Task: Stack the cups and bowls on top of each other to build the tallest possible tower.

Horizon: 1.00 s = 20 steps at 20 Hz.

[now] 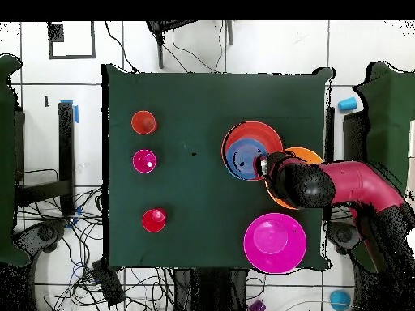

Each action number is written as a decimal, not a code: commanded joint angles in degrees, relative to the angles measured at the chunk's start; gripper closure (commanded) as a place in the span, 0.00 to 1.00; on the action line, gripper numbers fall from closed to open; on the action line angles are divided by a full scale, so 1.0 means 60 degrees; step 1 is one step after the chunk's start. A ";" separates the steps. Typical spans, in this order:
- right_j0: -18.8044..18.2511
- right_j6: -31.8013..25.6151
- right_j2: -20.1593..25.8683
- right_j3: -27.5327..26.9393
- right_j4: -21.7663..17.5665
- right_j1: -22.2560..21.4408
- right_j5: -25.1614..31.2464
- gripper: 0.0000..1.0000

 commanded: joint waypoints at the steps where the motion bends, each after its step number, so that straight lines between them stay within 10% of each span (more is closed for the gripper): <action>1: 0.0512 -0.2411 -0.0106 -0.0174 -0.0797 0.0127 0.0600 1.00; 15: 0.0520 -0.2504 -0.0119 -0.0182 -0.0883 0.0082 0.0655 1.00; 16: 0.0525 -0.2499 -0.0120 -0.0182 -0.0889 0.0079 0.0652 0.00; 20: 0.0573 -0.2446 -0.0147 -0.0188 -0.0929 0.0059 0.0639 0.00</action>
